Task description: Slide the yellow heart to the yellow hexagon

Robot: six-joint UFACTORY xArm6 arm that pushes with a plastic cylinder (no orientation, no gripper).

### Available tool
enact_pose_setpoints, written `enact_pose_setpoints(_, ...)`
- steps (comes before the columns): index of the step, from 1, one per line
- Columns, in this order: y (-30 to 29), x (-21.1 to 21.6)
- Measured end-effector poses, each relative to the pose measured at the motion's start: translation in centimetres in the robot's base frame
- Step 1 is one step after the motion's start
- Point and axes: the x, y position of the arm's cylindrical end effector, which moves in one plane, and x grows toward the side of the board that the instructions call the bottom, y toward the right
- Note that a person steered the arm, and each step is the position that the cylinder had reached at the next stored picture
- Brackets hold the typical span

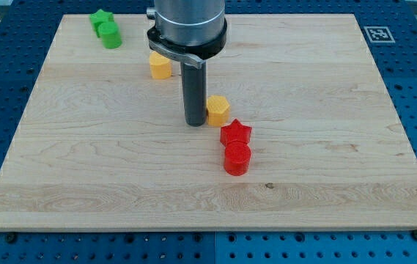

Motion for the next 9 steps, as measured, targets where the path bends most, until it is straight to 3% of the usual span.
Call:
enact_pose_setpoints(1, -6.3, -0.4)
enact_pose_setpoints(3, -14.1, -10.1)
enact_pose_setpoints(4, -13.4, -12.4)
enact_pose_setpoints(9, -3.1, -12.4)
